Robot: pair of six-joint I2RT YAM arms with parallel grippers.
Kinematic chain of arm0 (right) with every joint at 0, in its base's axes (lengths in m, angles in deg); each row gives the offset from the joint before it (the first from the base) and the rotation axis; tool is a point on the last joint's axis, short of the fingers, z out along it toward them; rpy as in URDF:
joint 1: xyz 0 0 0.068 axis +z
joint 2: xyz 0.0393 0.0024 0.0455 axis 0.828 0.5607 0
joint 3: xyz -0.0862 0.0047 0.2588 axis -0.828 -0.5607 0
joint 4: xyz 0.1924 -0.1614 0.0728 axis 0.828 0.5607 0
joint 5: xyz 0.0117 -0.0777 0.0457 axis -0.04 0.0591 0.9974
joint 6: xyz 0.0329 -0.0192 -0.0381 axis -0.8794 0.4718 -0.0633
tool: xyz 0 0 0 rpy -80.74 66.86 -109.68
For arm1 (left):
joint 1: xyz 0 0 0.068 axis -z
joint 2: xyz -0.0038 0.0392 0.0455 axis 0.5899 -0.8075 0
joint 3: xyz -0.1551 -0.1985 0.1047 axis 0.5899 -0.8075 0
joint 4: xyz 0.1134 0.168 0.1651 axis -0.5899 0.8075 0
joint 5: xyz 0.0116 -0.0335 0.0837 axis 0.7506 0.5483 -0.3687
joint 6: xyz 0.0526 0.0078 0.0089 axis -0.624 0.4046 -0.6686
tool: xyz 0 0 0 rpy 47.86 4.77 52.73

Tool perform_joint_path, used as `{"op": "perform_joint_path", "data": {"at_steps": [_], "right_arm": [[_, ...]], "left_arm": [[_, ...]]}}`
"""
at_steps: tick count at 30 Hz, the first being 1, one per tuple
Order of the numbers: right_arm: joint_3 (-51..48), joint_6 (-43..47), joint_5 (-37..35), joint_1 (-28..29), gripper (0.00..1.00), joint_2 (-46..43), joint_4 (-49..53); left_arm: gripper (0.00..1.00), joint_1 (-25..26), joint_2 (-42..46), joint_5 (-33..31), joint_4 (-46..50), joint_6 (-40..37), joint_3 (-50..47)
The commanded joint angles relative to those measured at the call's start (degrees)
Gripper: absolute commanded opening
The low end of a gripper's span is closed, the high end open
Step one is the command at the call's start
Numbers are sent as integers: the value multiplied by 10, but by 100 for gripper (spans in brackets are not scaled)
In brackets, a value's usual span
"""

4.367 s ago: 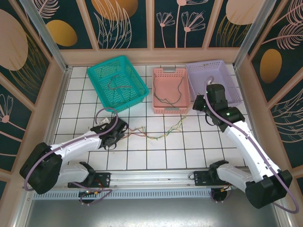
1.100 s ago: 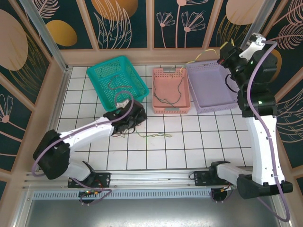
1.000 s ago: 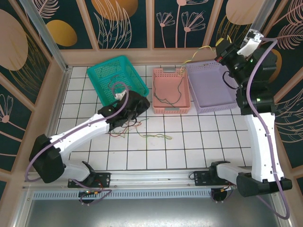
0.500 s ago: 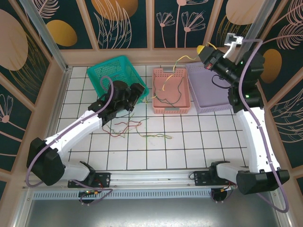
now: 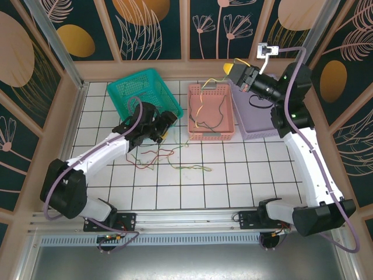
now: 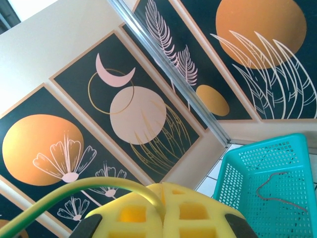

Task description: Untangle the cables

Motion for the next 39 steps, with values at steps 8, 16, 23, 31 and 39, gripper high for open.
{"op": "perform_joint_path", "data": {"at_steps": [8,16,23,31,39], "right_arm": [[2,-5,20,21,0,-3,-32],[-4,29,-6,12,0,-22,11],[-53,58,-202,-32,0,-96,42],[-138,-27,-336,-97,0,-158,-54],[-235,-232,-321,-193,0,-182,-158]], "left_arm": [[33,0,-21,20,-23,-32,-11],[0,-12,5,-69,43,-42,21],[0,-112,96,-126,88,-7,-8],[0,-178,194,-147,99,84,-104],[0,-198,258,-141,76,185,-177]]}}
